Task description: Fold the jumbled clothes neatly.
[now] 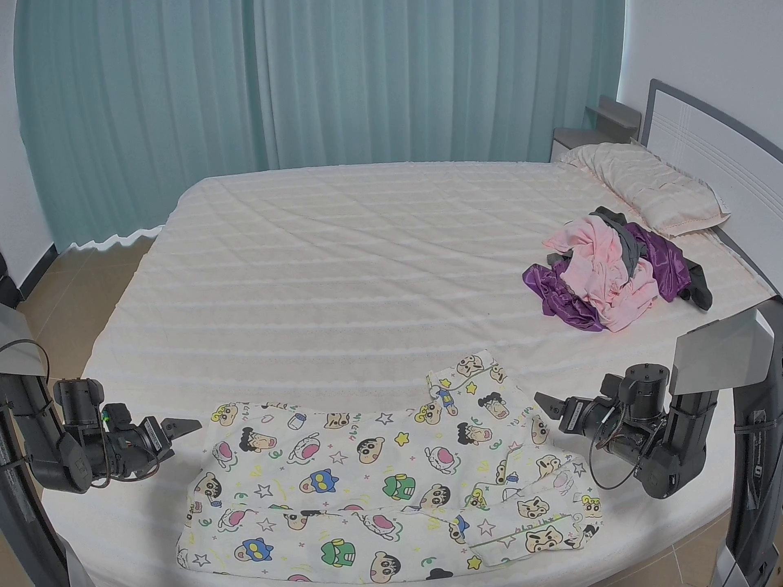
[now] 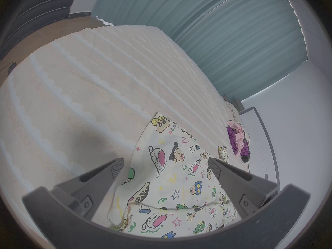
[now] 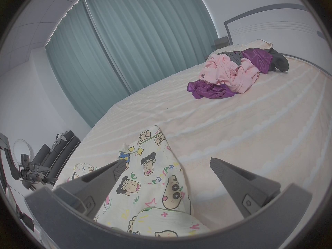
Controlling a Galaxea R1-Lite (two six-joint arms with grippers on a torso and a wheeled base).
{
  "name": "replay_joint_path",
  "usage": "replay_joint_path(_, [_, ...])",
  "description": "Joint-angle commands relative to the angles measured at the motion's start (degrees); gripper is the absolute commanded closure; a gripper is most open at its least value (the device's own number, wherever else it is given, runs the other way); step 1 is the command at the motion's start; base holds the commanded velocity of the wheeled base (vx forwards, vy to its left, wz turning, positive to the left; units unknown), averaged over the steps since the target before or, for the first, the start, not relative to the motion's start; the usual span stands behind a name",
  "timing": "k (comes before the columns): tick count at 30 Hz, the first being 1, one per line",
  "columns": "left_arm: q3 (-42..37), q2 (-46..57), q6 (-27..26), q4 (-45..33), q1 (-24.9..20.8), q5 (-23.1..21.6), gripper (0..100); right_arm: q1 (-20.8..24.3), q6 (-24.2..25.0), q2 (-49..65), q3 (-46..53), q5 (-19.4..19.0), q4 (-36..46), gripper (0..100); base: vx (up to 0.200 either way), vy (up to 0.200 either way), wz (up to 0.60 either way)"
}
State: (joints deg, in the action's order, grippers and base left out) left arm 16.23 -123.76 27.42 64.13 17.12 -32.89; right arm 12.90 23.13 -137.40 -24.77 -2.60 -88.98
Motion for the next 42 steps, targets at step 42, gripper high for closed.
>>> replay_joint_path(42, [33.5, -16.4, -2.8, -15.5, -19.2, 21.0, 0, 3.6, 0.1, -1.0, 1.0, 1.5, -0.8, 0, 0.0, 0.0, 0.0])
